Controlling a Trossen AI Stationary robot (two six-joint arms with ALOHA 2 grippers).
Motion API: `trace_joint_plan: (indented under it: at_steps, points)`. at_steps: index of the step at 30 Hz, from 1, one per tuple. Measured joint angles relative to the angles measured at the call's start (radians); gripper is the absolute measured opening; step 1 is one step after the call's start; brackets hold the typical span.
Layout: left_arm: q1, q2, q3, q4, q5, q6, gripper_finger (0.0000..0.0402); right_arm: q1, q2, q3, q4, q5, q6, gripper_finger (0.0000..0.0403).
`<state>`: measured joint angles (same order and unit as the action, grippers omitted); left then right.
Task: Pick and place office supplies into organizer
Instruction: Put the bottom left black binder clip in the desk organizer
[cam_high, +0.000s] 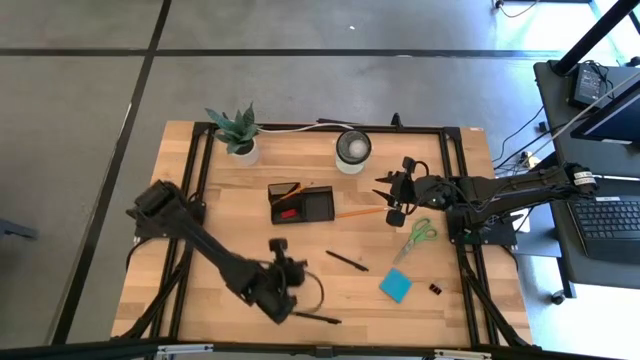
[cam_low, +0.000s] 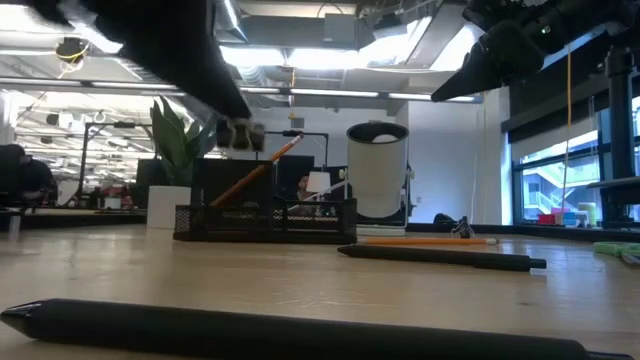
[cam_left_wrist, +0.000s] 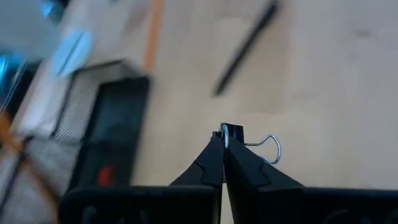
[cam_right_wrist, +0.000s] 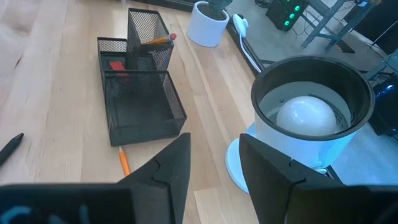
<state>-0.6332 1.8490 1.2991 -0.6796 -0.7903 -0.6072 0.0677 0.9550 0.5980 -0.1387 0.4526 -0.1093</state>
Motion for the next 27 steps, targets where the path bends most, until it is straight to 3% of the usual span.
trace_joint_plan:
  at_steps: [5, 12, 20, 23, 27]
  points:
    - [0.074, -0.101, 0.000, -0.240, 0.017, -0.154, 0.0002, 0.000, 0.000, 0.000, -0.001, 0.000, -0.006, 0.0140]
    - [0.197, -0.166, -0.001, -0.391, 0.038, -0.110, 0.0002, 0.000, 0.000, 0.000, -0.004, 0.000, -0.037, 0.0140]
    - [0.298, -0.244, -0.169, -0.260, 0.118, -0.006, 0.0002, 0.000, 0.000, 0.000, -0.011, 0.001, -0.053, 0.0140]
    - [0.315, -0.311, -0.266, -0.108, 0.125, 0.034, 0.0002, 0.000, 0.000, 0.000, -0.016, 0.001, -0.054, 0.0140]
    - [0.344, -0.384, -0.404, 0.135, 0.216, 0.118, 0.0002, 0.000, 0.000, 0.000, -0.016, 0.001, -0.053, 0.0140]
